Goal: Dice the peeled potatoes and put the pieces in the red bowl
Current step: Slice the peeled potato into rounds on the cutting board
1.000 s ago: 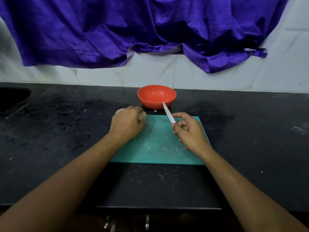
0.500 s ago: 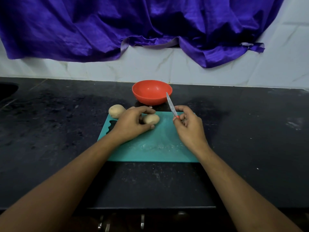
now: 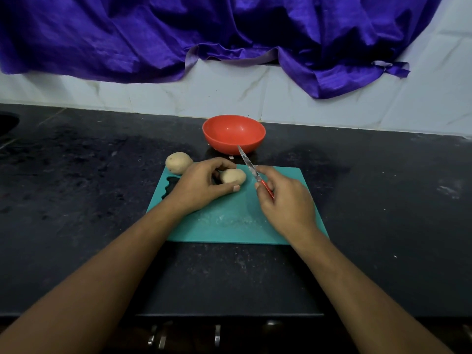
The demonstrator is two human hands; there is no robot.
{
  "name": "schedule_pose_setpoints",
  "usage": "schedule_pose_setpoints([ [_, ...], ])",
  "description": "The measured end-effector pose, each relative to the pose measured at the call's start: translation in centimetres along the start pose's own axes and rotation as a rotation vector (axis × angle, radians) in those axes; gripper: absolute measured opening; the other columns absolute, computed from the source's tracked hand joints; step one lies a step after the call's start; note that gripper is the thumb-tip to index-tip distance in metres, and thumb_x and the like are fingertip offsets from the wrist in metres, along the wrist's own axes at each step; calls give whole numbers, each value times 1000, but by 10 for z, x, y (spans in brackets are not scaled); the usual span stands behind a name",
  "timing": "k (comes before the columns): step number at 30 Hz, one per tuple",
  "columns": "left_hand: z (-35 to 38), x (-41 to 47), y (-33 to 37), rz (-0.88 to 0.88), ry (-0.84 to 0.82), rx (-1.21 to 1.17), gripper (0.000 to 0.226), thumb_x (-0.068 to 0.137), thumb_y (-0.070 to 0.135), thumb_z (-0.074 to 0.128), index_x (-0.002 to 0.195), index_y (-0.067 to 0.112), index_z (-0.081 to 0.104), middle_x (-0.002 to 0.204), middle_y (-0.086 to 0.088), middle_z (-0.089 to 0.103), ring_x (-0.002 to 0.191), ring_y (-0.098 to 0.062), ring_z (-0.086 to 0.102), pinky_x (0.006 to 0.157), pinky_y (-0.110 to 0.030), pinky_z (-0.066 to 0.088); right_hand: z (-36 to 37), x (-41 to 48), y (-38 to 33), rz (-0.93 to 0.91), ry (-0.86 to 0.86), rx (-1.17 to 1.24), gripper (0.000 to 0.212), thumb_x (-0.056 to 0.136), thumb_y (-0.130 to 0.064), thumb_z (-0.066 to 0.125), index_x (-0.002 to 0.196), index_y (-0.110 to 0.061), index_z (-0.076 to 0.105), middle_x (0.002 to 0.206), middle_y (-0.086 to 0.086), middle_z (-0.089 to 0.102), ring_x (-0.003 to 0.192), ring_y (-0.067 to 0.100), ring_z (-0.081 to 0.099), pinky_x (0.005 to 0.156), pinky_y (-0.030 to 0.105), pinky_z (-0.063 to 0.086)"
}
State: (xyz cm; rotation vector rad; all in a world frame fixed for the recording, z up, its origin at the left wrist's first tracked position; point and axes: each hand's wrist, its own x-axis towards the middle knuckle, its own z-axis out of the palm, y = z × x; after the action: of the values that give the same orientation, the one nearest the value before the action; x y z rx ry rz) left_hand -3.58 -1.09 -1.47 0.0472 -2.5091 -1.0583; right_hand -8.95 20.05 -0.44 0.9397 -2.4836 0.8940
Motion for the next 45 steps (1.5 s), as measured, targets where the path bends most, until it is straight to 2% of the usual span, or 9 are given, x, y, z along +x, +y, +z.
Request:
schedule_pose_setpoints([
  [4, -1, 0, -1, -1, 15, 6, 48, 76, 40, 89, 119, 29, 71, 111, 18, 66, 95, -2, 64, 86, -33, 57, -2, -1, -5, 10, -18, 10, 39, 99, -30, 59, 138, -35, 61, 94, -11, 68, 82, 13, 64, 70, 34, 54],
  [6, -2, 1, -1, 2, 23, 18, 48, 76, 41, 88, 119, 29, 71, 112, 17, 64, 94, -2, 63, 86, -31, 57, -1, -2, -8, 13, -32, 22, 42, 97, -28, 58, 138, -33, 61, 104, -6, 70, 86, 14, 65, 74, 37, 56],
  [11, -2, 0, 3, -53, 47, -33, 46, 73, 36, 91, 111, 27, 68, 99, 16, 69, 88, -4, 66, 78, -29, 59, -1, 0, -14, 44, -69, -14, 46, 96, -24, 58, 142, -27, 58, 89, -8, 62, 77, 13, 58, 68, 32, 48],
  [15, -1, 0, 2, -51, 46, -34, 40, 72, 36, 92, 103, 28, 68, 97, 14, 69, 86, -6, 67, 75, -34, 60, -3, 0, -15, 56, -102, -53, 39, 96, -24, 58, 134, -28, 64, 106, -2, 71, 92, 21, 66, 76, 37, 55],
  [21, -2, 0, 2, -50, 53, -31, 36, 73, 36, 91, 102, 28, 69, 97, 14, 71, 88, -6, 67, 77, -33, 59, -6, 0, -18, 35, -87, -77, 40, 98, -24, 58, 137, -27, 62, 113, 0, 72, 100, 23, 67, 82, 39, 56],
  [25, -2, -1, 4, -43, 57, -23, 36, 74, 35, 91, 104, 28, 72, 96, 14, 72, 88, -4, 67, 79, -34, 60, -6, 0, -22, 25, -107, -108, 36, 99, -25, 56, 134, -29, 62, 104, 1, 72, 91, 24, 66, 75, 42, 57],
  [38, -2, -6, 7, -51, 32, -44, 36, 72, 31, 93, 102, 25, 72, 89, 11, 72, 83, -5, 69, 77, -25, 60, -7, 3, -28, 72, -153, -202, 36, 100, -30, 53, 136, -33, 60, 88, -1, 69, 80, 22, 64, 63, 34, 48],
  [42, -3, -6, 9, -50, 41, -32, 36, 73, 33, 92, 101, 25, 72, 89, 12, 72, 82, -5, 68, 76, -24, 59, -7, 4, -29, 56, -157, -240, 38, 101, -30, 52, 138, -33, 58, 91, 0, 70, 83, 23, 65, 62, 31, 42],
  [45, -3, -6, 9, -38, 46, -11, 35, 73, 34, 91, 101, 25, 72, 90, 12, 72, 82, -4, 68, 76, -25, 59, -6, 7, -30, 47, -176, -250, 38, 101, -30, 52, 138, -33, 58, 97, 2, 72, 89, 26, 66, 66, 34, 44],
])
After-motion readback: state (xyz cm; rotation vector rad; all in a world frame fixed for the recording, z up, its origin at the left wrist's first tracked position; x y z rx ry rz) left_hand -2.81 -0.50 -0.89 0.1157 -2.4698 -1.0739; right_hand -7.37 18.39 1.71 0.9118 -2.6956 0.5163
